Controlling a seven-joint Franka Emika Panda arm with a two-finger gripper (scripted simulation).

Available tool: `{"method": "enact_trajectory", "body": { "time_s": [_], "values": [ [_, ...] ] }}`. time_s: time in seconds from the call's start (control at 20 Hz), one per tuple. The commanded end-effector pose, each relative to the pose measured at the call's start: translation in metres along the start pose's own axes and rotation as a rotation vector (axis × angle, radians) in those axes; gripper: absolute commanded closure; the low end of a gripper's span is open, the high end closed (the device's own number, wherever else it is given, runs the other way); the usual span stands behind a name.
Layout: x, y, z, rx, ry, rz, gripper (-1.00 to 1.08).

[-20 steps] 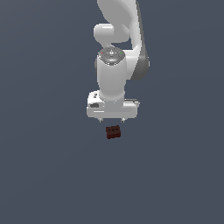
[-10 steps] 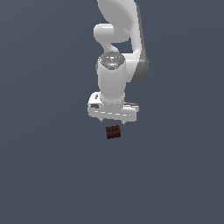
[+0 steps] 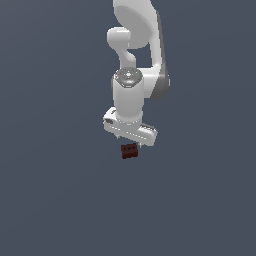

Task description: Pick up the object and move it to a goal position.

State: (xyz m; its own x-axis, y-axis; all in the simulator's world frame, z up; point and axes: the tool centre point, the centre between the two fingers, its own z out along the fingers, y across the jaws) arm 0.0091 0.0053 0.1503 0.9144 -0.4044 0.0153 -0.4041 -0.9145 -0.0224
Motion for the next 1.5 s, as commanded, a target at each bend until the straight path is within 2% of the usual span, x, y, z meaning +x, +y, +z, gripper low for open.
{"method": "enact_trajectory", "body": {
  "time_s": [0.0, 1.45],
  "values": [
    [-0.001, 0.0, 0.006, 0.0, -0.002, 0.071, -0.92],
    [-0.018, 0.007, 0.065, -0.023, -0.007, 0.845, -0.92]
  ]
}}
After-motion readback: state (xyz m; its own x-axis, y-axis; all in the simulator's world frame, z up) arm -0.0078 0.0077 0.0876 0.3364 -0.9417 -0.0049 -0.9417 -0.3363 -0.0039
